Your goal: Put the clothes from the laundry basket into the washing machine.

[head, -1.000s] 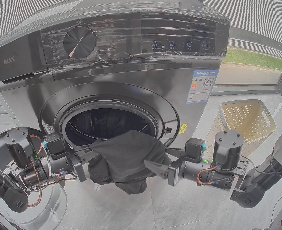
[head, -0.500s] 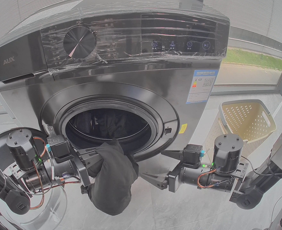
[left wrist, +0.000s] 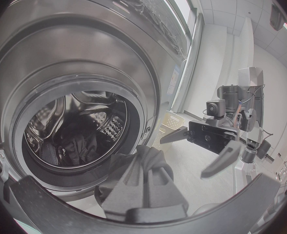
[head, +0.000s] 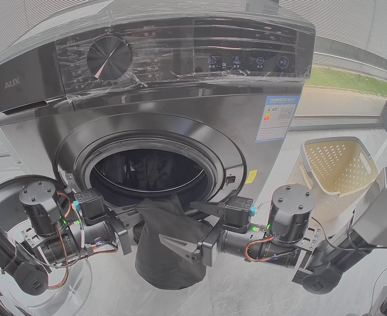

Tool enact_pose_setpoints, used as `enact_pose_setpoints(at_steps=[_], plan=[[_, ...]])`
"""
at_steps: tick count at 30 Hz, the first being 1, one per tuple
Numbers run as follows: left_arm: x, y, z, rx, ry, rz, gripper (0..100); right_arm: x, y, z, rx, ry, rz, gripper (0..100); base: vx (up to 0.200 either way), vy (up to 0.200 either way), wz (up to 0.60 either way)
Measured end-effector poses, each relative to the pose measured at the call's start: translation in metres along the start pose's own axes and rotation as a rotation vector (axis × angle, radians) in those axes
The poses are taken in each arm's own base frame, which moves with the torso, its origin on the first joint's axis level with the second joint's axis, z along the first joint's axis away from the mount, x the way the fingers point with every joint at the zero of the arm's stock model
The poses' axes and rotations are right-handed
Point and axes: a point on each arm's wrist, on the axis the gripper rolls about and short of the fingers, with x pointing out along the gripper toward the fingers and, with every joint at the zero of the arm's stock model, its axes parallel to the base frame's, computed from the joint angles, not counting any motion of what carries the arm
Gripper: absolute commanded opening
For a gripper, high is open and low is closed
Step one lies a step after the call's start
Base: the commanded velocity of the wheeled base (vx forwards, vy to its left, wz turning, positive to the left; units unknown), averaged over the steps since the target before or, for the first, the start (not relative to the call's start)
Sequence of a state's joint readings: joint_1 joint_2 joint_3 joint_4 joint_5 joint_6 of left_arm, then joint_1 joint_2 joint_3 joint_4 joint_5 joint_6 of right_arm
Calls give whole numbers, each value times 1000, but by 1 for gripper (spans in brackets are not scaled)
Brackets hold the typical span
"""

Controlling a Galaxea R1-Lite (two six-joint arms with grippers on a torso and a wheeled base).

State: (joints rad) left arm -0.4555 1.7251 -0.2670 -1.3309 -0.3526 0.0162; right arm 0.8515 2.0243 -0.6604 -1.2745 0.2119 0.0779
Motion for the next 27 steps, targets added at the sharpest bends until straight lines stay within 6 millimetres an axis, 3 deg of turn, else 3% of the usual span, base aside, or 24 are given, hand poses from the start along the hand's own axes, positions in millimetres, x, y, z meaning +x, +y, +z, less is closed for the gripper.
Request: enact_pose_setpoints(at_steps=[8, 18, 19, 27], plan=[[12, -3, -1, 2, 3, 11, 0, 9, 6, -5, -1, 6, 22, 100, 0, 0, 0], [18, -10, 3, 10, -12, -1, 0, 32, -17, -12, -15, -9, -29, 100, 0, 0, 0], [18, -11, 3, 11, -14, -1, 0, 33, -18, -12, -15, -11, -33, 0, 0, 0, 0], [17, -11, 3, 11, -24, 0, 0, 35, -22, -18, -12, 1, -47, 0, 0, 0, 0]])
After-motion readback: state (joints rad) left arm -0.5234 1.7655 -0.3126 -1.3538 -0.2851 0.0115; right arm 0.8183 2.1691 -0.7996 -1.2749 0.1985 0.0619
